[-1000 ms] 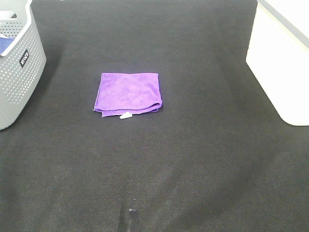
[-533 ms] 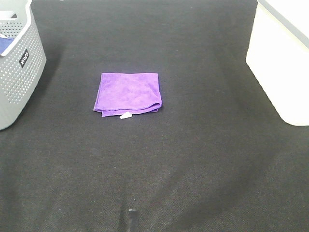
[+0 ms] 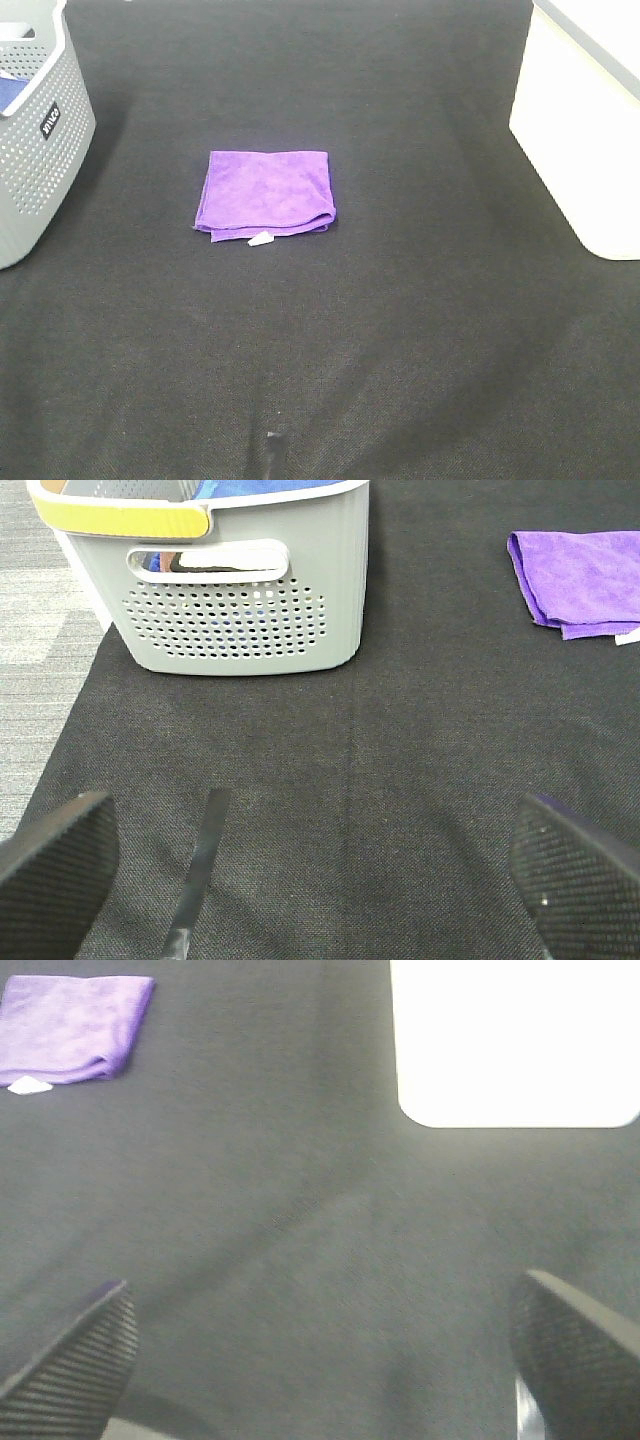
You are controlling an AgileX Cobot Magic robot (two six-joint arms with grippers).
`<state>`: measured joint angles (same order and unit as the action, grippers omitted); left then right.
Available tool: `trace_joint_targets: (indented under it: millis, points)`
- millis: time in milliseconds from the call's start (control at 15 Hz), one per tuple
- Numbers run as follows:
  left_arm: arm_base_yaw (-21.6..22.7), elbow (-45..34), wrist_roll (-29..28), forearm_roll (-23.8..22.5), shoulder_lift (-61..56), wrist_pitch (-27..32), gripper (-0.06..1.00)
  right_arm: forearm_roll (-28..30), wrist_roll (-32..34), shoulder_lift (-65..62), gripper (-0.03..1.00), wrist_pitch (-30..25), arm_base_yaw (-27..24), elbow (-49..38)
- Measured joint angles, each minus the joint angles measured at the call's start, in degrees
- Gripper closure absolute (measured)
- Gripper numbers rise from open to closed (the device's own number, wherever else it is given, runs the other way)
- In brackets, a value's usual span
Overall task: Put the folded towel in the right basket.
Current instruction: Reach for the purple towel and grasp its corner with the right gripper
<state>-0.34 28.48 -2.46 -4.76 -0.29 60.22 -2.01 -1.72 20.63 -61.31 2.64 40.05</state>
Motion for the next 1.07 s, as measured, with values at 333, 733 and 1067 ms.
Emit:
trace_joint_targets:
  millis: [333, 733, 1067]
  points:
    - [0.00, 0.00, 0.00, 0.00, 0.00, 0.00, -0.04, -9.34, -6.07, 49.68, 0.01, -7.79, 0.29, 42.63]
    - [0.00, 0.00, 0.00, 0.00, 0.00, 0.00, -0.04, -21.72, -5.61, 93.51, 0.01, -4.53, 14.27, 67.95]
    - [0.00, 0.00, 0.00, 0.06, 0.00, 0.00, -0.04, -30.02, -7.33, 114.65, 0.01, -0.69, 15.13, 80.16]
